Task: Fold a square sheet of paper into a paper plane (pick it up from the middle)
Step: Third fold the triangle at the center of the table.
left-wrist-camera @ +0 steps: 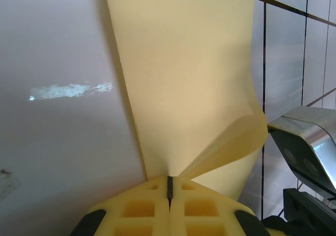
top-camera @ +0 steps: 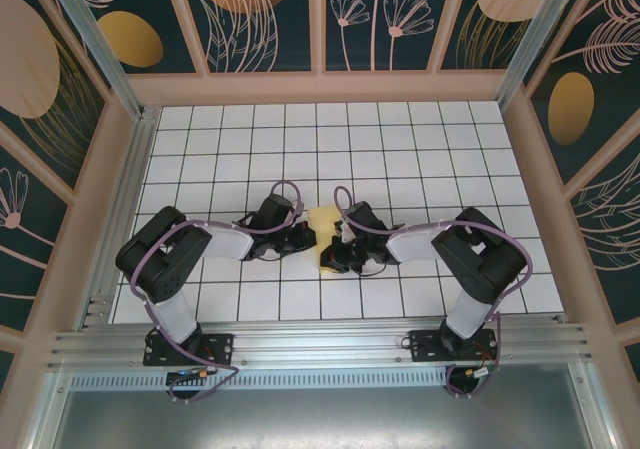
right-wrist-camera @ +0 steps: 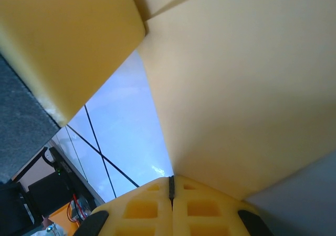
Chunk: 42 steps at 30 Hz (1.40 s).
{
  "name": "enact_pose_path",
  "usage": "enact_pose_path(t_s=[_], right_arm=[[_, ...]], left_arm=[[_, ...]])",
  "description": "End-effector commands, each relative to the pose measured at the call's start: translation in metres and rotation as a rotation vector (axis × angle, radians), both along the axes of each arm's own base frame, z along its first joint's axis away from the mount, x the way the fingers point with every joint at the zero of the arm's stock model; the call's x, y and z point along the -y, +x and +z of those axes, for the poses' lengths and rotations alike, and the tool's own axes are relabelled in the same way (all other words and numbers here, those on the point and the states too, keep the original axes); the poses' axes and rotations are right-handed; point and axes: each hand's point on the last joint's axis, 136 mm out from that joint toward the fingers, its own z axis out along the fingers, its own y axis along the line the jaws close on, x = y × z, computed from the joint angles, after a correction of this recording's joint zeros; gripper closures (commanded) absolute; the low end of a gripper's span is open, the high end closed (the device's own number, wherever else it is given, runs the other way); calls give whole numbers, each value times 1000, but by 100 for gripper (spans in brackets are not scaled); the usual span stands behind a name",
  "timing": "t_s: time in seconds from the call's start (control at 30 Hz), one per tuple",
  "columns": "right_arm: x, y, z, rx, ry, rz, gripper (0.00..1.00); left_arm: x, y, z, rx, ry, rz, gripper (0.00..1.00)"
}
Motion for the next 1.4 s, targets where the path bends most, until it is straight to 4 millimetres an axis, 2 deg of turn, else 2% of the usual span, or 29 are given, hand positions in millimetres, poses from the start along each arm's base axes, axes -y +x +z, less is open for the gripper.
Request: enact_pose_path(t_s=[0.0, 0.17, 0.3, 0.47, 0.57, 0.7, 0.77, 0.83, 0.97, 1.2, 1.37], right_arm=[[-3, -10, -6, -3, 21, 54, 96], [-4, -17, -10, -7, 3, 82, 96], [2, -25, -24, -18, -76, 92, 96], [19, -31, -46, -43, -221, 82, 96], [14, -27, -37, -1, -226, 92, 96], [-2, -3, 10, 143, -130, 46, 96], [3, 14, 30, 209, -120, -17, 94], [13, 26, 38, 236, -124, -71, 94], [22, 36, 34, 217, -117, -107, 94], [14, 31, 18, 160, -96, -73, 95], [18, 25, -2, 99, -134, -70, 95]], left_arm=[[-18, -5, -34, -42, 131, 38, 100], [-20, -5, -34, -41, 135, 46, 100], [-21, -4, -35, -41, 141, 52, 100], [-22, -5, -36, -42, 145, 58, 100], [-23, -4, -36, -41, 146, 59, 100], [-23, -4, -36, -39, 146, 57, 100], [-23, -6, -36, -39, 147, 51, 100], [-22, -5, -36, -38, 146, 51, 100], [-21, -4, -35, -35, 145, 46, 100], [-20, -3, -34, -34, 143, 49, 100], [-20, 0, -29, -24, 146, 53, 100]])
